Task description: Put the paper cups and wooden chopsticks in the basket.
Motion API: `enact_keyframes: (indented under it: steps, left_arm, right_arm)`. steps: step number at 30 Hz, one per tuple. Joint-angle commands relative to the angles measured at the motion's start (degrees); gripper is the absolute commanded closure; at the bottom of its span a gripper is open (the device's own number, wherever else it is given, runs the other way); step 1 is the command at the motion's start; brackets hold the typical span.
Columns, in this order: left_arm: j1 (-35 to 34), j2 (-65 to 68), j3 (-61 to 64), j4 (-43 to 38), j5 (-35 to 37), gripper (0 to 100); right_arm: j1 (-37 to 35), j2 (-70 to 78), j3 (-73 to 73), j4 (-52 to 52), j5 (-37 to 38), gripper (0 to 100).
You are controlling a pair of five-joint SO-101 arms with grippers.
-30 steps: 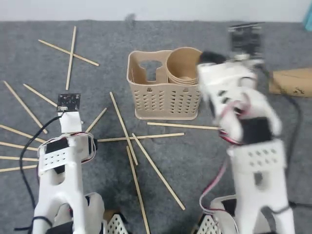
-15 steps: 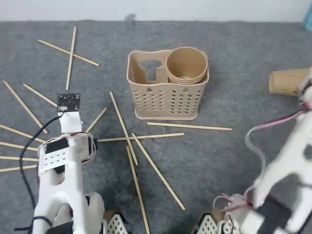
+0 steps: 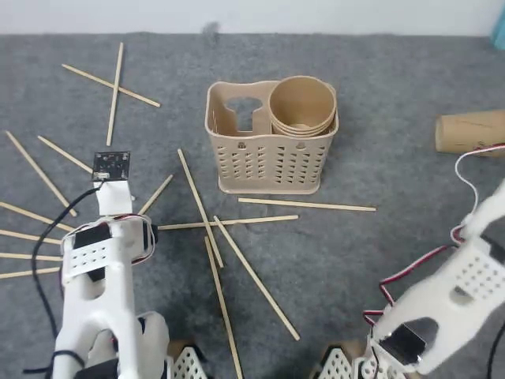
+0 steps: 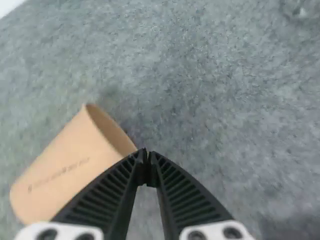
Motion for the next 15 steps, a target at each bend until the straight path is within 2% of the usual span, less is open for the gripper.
enact_keyframes:
  steps: [1, 8, 15]
  left_arm:
    - [0.09, -1.76, -0.4, -1.14, -0.35, 82]
    - [0.09, -1.76, -0.4, -1.14, -0.35, 82]
    - [0.18, -1.76, -0.48, -1.14, -0.35, 82]
  right_arm:
    - [0.31, 7.6, -17.67, 3.74, -1.76, 99.1]
    - [0.22, 24.48, -38.42, 5.23, -1.76, 99.1]
    - [-3.3, 31.16, -45.01, 8.66, -4.57, 99.1]
